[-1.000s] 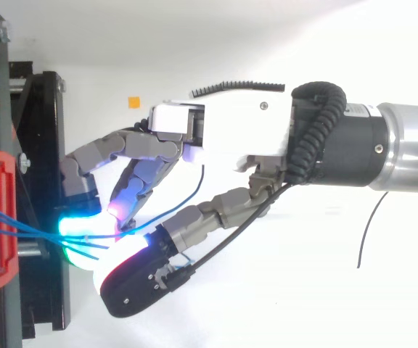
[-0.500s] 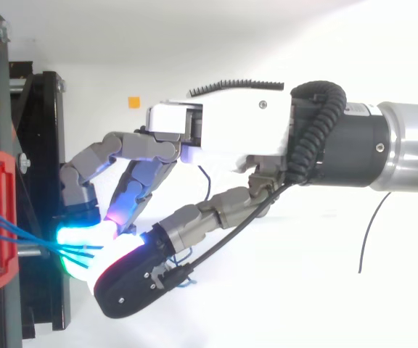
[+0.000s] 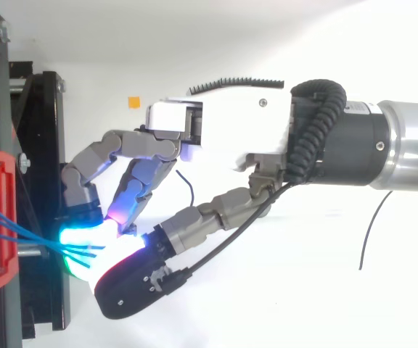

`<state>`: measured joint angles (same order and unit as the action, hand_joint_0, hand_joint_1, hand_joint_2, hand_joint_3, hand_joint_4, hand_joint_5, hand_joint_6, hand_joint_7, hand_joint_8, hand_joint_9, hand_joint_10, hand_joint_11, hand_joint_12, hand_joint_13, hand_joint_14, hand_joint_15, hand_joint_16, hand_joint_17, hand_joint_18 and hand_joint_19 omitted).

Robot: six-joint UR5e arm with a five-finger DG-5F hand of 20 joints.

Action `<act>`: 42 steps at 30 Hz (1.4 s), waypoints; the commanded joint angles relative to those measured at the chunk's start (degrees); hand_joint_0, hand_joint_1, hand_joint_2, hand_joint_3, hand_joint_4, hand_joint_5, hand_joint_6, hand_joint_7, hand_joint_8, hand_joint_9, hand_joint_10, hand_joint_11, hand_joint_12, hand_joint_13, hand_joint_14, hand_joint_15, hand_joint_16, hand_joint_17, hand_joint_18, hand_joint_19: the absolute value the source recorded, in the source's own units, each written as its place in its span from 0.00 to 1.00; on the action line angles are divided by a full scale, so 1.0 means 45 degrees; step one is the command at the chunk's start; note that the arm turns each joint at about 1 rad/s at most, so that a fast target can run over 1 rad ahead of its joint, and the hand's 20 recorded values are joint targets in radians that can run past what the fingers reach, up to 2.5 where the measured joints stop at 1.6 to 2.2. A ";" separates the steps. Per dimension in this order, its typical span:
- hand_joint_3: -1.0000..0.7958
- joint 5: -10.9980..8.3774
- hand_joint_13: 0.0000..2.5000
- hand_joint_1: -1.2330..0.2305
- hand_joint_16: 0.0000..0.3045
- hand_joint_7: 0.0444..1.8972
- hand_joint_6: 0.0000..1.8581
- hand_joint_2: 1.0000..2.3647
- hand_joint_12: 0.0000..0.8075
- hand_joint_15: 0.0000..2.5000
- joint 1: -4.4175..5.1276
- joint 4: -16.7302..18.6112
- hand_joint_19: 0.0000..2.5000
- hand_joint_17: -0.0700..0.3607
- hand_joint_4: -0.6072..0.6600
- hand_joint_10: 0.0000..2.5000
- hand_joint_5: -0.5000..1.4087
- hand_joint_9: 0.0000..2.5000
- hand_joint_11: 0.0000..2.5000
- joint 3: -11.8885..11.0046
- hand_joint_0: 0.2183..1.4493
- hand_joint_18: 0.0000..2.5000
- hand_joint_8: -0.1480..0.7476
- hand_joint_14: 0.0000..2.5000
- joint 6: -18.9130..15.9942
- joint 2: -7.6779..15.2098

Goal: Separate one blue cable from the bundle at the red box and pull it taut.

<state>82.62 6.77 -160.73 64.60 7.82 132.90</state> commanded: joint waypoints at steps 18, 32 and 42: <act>0.28 0.0078 0.42 0.35 0.12 0.54 0.45 0.00 0.41 0.26 -0.0039 -0.0201 0.24 0.36 0.53 0.01 0.19 0.44 0.39 0.0019 0.26 0.31 0.51 0.01 0.0000 -0.0002; 0.42 0.0078 0.41 0.32 0.12 0.60 0.45 0.01 0.41 0.26 -0.0039 -0.0162 0.26 0.35 0.48 0.01 0.19 0.44 0.40 0.0000 0.31 0.31 0.52 0.01 0.0000 -0.0002; 0.39 0.0078 0.39 0.21 0.12 0.62 0.47 0.01 0.40 0.25 -0.0039 -0.0221 0.24 0.36 0.41 0.01 0.18 0.41 0.40 0.0000 0.36 0.31 0.51 0.01 0.0039 0.0017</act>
<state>82.97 6.59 -161.60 64.64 7.99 132.90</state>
